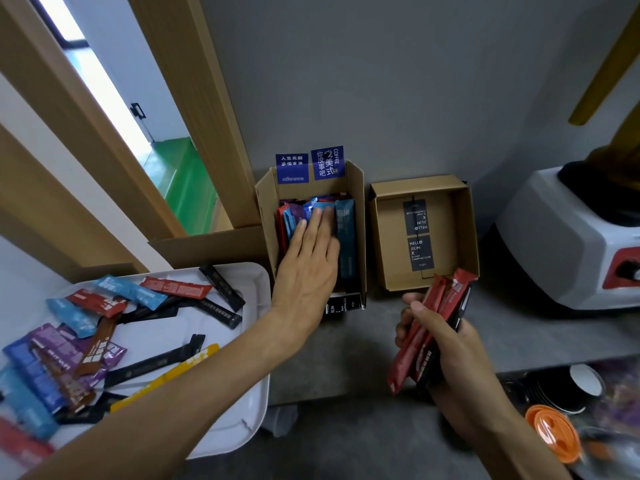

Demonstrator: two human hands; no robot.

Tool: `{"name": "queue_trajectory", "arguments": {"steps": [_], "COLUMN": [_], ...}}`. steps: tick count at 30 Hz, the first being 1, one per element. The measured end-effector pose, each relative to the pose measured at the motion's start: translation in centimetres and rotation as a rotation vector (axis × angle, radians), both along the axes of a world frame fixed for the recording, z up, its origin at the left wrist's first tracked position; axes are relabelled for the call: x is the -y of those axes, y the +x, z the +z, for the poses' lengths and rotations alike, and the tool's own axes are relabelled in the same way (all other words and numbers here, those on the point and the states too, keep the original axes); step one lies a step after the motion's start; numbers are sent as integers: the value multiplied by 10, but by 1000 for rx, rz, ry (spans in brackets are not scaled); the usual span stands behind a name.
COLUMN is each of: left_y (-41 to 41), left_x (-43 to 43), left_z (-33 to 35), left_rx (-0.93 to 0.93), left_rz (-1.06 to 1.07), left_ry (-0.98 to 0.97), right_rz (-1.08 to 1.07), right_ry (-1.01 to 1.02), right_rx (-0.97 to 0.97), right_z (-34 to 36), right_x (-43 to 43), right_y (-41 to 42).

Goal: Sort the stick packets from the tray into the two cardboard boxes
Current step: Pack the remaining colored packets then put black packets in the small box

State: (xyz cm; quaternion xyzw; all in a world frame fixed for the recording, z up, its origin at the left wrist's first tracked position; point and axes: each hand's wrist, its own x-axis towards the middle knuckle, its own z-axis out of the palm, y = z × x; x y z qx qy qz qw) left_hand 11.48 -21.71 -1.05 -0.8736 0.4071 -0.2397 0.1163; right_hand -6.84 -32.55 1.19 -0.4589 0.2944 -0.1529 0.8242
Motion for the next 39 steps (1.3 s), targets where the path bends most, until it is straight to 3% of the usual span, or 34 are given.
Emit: {"name": "queue_trajectory", "arguments": {"steps": [11, 14, 16, 18, 24, 28, 31, 36, 39], "left_y": [3, -28, -63, -90, -106, -75, -28, -11, -15], "left_x": [8, -7, -20, -25, -26, -26, -7, 17, 15], "left_z": [-3, 15, 31, 38, 24, 30, 34, 9, -2], "left_rx": [-44, -403, -879, -1231, -1534, -1382, -1157, -1079, -908], "left_rz": [21, -88, -100, -81, -30, 125, 190, 144, 67], "left_ry": [-26, -426, -655, -717, -910, -1089, -1032, -957, -922], "right_rz": [0, -7, -15, -1, 102, 3, -8, -15, -45], "right_ry": [-38, -59, -77, -105, -202, -251, -198, -150, -85], "right_rx": [-31, -34, -31, -39, -39, -49, -61, -106, -152], "right_z": [-1, 0, 1, 2, 8, 8, 7, 2, -2], "right_x": [3, 2, 2, -2, -14, -12, -10, -7, -2], "right_y": [-2, -4, -3, 0, 8, 7, 0, -7, -10]}}
